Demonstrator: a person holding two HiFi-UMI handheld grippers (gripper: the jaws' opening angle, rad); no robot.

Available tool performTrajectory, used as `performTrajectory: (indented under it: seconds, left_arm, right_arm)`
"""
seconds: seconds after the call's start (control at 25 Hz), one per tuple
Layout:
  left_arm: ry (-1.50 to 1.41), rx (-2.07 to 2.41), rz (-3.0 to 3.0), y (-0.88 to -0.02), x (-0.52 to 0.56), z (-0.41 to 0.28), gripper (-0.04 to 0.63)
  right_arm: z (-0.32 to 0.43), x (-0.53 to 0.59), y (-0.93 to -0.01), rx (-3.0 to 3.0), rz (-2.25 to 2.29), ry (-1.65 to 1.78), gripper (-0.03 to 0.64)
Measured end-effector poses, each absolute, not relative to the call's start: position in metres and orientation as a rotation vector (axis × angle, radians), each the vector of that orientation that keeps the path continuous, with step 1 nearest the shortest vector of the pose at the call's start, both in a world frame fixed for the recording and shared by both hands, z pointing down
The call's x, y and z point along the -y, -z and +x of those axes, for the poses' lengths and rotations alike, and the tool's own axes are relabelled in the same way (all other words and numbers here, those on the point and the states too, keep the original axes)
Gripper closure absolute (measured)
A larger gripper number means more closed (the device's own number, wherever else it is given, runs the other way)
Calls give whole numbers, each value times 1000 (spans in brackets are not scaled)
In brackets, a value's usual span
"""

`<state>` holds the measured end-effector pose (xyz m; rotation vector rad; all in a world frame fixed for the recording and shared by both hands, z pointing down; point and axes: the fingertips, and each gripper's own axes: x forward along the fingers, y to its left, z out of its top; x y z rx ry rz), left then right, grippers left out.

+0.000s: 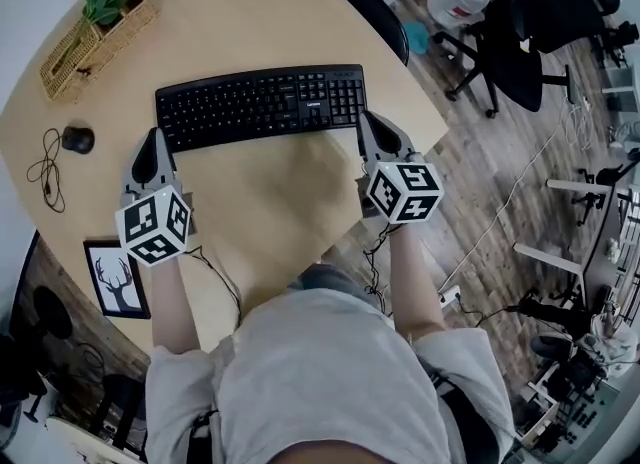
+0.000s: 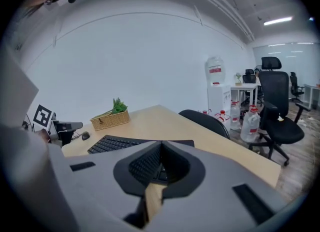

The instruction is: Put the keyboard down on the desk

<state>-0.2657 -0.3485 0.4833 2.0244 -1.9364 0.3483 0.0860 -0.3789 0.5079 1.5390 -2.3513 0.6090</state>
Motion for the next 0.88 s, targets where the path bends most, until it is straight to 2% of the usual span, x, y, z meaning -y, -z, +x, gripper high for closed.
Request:
performTrajectory:
  seconds: [0.88]
  left_arm:
    - [-122, 2015, 2202, -351, 234, -195, 586]
  right_arm:
    - [95, 279, -395, 2594, 1497, -363, 603]
